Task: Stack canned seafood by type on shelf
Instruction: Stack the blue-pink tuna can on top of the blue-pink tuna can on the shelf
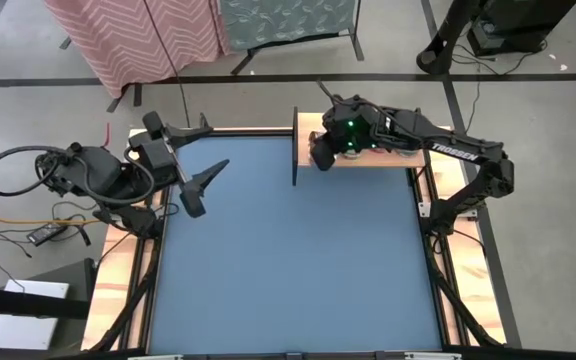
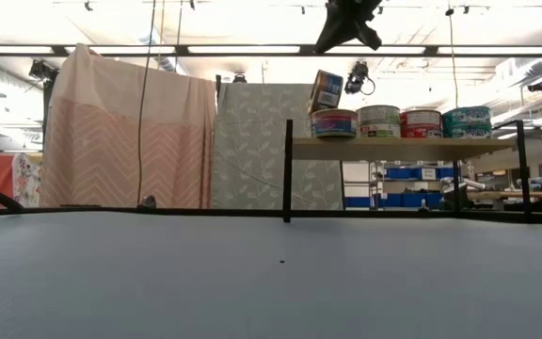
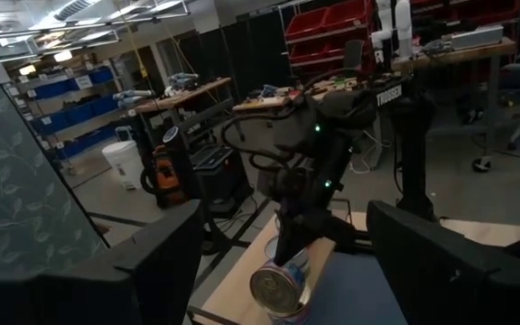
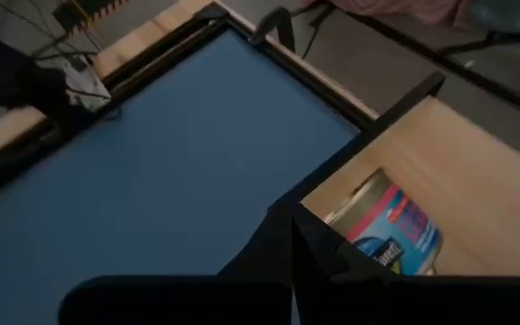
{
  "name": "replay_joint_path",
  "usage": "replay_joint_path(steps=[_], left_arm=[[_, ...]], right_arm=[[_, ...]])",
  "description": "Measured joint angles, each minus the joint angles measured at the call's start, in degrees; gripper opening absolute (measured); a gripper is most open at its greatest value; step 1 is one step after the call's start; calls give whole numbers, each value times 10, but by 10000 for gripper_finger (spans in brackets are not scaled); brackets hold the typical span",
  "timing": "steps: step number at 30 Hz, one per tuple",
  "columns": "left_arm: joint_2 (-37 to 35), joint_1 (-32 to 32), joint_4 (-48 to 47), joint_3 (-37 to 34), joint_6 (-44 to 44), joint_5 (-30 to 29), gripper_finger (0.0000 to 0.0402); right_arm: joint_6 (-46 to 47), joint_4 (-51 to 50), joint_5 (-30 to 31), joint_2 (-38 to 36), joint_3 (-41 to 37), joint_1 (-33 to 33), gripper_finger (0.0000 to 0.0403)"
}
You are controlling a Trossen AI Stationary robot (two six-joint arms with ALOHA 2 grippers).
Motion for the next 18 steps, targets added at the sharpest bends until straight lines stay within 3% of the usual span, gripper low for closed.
replay_joint_path(steps=[7, 18], left_arm=[[3, 0, 3, 0, -4, 0, 312], [4, 0, 2, 0, -10, -1, 312]], right_arm=[[-77, 20, 0, 3, 0, 6, 2], [-187, 23, -114, 4, 31, 13, 2]])
